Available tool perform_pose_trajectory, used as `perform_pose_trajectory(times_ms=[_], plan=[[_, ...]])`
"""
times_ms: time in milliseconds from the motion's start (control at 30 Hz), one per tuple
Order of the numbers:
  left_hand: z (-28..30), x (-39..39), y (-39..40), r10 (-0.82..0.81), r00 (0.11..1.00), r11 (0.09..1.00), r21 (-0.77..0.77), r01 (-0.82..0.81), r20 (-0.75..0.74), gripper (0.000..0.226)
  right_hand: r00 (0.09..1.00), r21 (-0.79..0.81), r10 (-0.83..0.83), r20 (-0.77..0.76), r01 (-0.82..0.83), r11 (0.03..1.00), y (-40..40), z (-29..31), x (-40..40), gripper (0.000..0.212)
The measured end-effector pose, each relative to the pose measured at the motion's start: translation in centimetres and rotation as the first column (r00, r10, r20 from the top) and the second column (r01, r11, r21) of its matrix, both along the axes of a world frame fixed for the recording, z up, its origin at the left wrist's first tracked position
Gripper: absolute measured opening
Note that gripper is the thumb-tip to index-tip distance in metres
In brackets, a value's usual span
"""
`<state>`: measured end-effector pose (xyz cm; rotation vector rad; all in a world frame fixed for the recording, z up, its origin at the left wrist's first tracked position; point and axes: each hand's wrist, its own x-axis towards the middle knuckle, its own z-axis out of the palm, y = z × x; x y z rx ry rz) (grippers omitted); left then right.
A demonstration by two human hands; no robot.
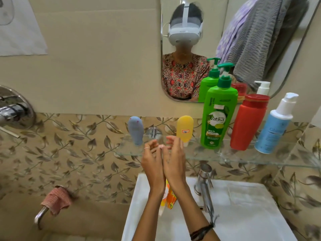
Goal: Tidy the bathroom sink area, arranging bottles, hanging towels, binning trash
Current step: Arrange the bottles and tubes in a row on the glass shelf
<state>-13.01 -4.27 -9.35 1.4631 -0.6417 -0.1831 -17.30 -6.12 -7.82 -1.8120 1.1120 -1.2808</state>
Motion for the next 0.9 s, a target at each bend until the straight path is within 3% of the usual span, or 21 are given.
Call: perform_pose_trajectory(times_ms=[133, 233, 400, 633, 900], plan=[[0.6, 3.3, 0.9, 0.152, 0.988, 0.988, 0.002, -0.152, -0.008, 0.04, 0.989, 0.091, 0.149, -0.002, -0.148, 0.985, -0.7, 0.3, 2.8, 0.035], [1.2, 6.0, 1.0, 0.123, 0.992, 0.983, 0.135, -0.123, 0.008, 0.049, 0.977, 0.136, 0.211, -0.04, -0.204, 0.969, -1.3, 0.7, 4.5, 0.041], [1.6, 7.8, 0.1, 0.014, 0.999, 0.978, 0.209, -0.024, 0.049, 0.024, 0.968, 0.146, 0.248, -0.036, -0.241, 0.96, -1.8, 1.2, 5.5, 0.033], [1.2, 5.1, -0.8, -0.153, 0.988, 0.975, 0.166, 0.146, 0.032, 0.023, 0.997, 0.091, 0.077, -0.02, -0.075, 0.993, -2.6, 0.1, 2.1, 0.025], [1.4, 2.9, -2.5, -0.147, 0.983, 0.974, 0.191, 0.124, 0.113, 0.025, 0.993, 0.047, -0.003, -0.117, 0.009, 0.999, -3.6, 0.6, 0.4, 0.029]])
